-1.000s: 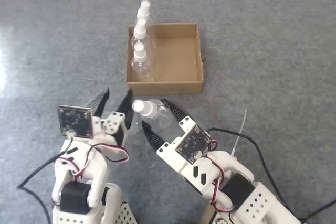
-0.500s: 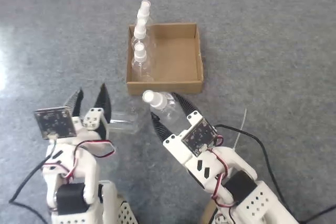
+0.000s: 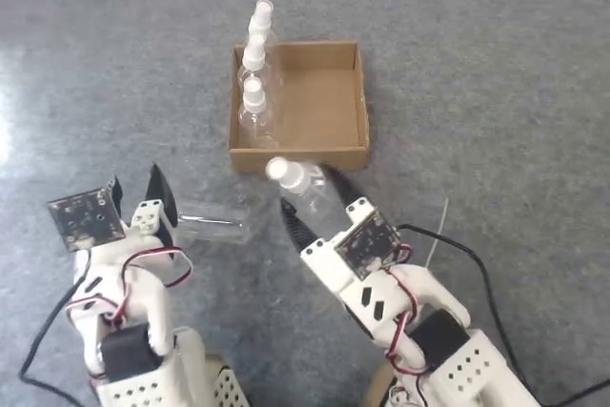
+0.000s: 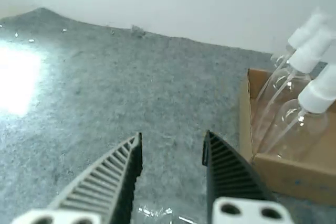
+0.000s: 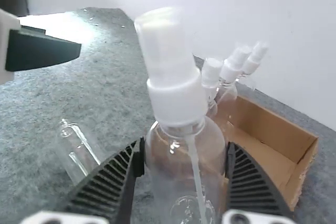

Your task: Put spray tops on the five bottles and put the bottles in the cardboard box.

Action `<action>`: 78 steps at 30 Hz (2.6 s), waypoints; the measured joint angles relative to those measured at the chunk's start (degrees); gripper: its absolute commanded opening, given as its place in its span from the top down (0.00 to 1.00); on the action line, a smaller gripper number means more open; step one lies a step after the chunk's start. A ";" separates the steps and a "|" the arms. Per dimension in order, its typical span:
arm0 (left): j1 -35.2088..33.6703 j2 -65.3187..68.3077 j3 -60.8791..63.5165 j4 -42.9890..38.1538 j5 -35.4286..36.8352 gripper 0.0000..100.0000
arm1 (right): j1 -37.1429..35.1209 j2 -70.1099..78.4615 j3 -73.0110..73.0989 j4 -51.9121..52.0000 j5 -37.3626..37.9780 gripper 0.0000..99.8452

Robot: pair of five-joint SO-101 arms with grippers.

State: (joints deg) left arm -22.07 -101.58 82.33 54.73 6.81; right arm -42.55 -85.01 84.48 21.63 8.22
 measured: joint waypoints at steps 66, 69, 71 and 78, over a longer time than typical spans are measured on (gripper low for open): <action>-3.43 0.44 7.82 -3.87 0.00 0.82 | 12.84 33.93 -33.32 -10.02 0.26 0.84; -3.43 0.44 7.74 -3.87 0.00 0.82 | 15.38 40.00 -33.32 -13.63 -3.60 0.83; -3.43 0.44 7.74 -3.87 0.00 0.82 | 16.62 43.96 -33.32 -16.26 -5.36 0.83; -3.43 0.44 7.74 -4.31 0.00 0.82 | 17.49 53.36 -33.32 -22.68 -8.44 0.83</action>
State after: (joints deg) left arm -25.49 -101.14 90.07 50.42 6.81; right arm -25.05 -31.65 51.16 -1.05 -0.22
